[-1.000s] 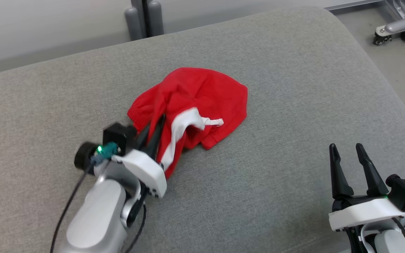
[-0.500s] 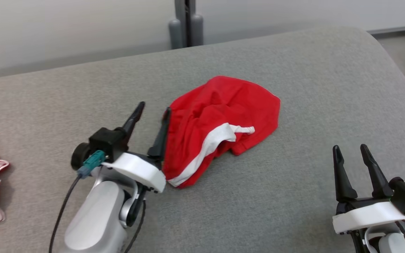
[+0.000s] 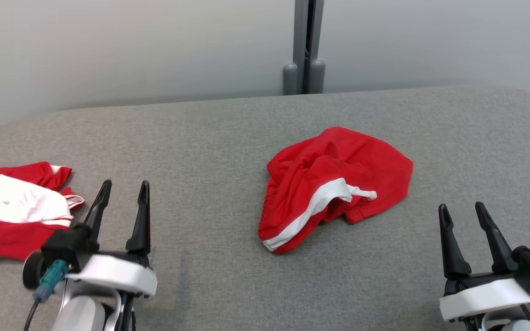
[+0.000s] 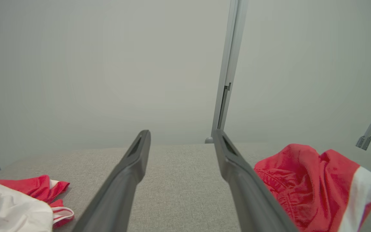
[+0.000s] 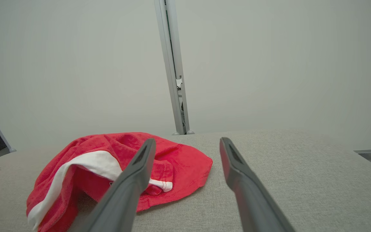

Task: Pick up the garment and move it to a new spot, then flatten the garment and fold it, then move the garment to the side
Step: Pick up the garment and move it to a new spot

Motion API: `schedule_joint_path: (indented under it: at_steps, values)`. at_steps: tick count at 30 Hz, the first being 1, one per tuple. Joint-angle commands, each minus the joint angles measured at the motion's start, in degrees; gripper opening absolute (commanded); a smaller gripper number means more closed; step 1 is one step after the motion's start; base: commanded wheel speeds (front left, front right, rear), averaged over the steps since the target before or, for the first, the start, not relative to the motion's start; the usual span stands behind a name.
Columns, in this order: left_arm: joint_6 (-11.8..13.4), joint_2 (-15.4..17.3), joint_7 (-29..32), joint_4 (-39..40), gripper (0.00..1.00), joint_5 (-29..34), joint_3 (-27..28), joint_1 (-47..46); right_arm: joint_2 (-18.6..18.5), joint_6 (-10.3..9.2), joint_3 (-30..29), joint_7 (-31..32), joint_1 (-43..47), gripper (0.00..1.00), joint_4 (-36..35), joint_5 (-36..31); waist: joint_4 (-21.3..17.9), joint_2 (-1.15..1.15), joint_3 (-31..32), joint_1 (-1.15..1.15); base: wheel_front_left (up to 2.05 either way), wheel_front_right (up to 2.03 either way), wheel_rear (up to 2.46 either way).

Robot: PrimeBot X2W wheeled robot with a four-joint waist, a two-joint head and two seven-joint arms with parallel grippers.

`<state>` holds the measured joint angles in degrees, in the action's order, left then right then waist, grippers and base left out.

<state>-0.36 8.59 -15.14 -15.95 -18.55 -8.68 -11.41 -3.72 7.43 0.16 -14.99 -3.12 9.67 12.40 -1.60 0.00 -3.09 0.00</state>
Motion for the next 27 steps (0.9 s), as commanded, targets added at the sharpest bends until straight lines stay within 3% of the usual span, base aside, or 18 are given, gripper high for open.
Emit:
schedule_joint_path:
  at_steps: [1,13,27]
  values:
    - [0.4,0.1,0.0,0.6,1.00,0.7,0.5,1.6,-0.3,0.11,-0.2,-0.3,0.7,1.00,-0.3,-0.5,1.1,0.00,1.0,0.00,0.00,0.00,0.00]
    - [1.2,0.0,0.0,5.4,1.00,2.8,4.7,12.0,-0.7,0.11,-0.4,-0.3,2.8,1.00,0.0,0.0,2.6,0.00,2.5,0.00,0.00,0.00,0.00]
    - [0.8,-2.6,0.0,6.1,1.00,4.0,5.9,13.7,-0.3,0.11,0.0,-0.3,3.2,1.00,1.4,0.1,2.2,0.00,2.5,0.00,0.00,0.00,0.00]
